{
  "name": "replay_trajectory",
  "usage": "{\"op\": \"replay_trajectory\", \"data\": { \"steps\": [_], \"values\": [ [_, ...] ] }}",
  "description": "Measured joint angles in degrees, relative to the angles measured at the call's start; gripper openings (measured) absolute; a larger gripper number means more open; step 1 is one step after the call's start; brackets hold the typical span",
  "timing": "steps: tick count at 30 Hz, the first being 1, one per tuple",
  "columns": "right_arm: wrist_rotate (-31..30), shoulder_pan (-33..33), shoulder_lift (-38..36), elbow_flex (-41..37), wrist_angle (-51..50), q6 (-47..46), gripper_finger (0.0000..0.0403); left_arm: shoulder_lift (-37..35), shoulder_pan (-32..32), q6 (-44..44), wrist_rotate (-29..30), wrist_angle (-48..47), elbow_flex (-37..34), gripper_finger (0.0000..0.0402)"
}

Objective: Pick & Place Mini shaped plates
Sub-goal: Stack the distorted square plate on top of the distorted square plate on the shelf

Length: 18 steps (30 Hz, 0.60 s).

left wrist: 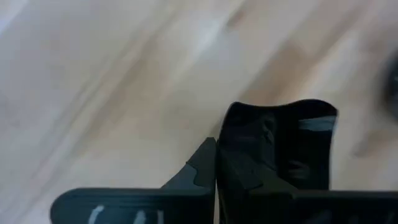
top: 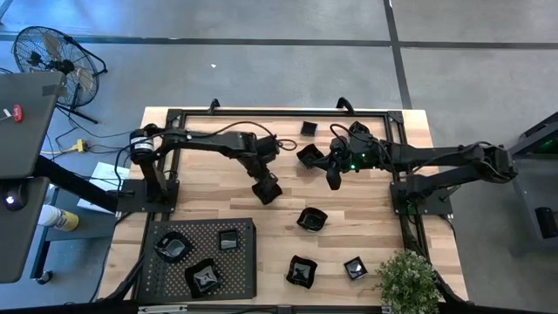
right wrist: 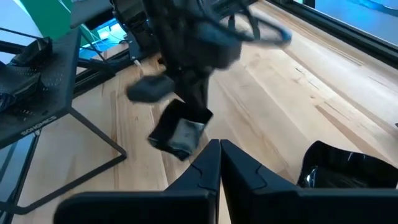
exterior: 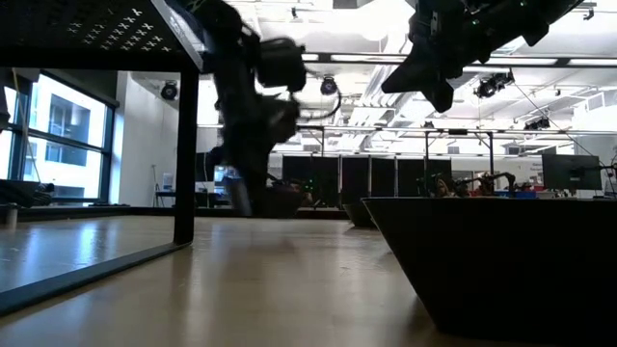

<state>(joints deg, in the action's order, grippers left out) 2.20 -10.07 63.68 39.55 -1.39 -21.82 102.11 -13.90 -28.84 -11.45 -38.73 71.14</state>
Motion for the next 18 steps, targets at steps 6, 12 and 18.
{"op": "replay_trajectory", "data": {
  "steps": [6,12,18],
  "values": [
    [-0.04,0.0,0.02,0.02,-0.17,1.17,0.0004,-6.17,0.04,-0.22,-4.98,-12.29,7.63,0.0002],
    [-0.03,0.0,0.02,0.02,-0.21,2.64,0.0002,-14.46,2.74,-8.68,-5.94,-21.8,15.58,0.0001],
    [0.11,-0.04,0.02,0.02,-0.25,3.91,0.0003,-21.75,13.72,-22.16,-2.03,-30.55,20.69,0.0001]
  ]
}}
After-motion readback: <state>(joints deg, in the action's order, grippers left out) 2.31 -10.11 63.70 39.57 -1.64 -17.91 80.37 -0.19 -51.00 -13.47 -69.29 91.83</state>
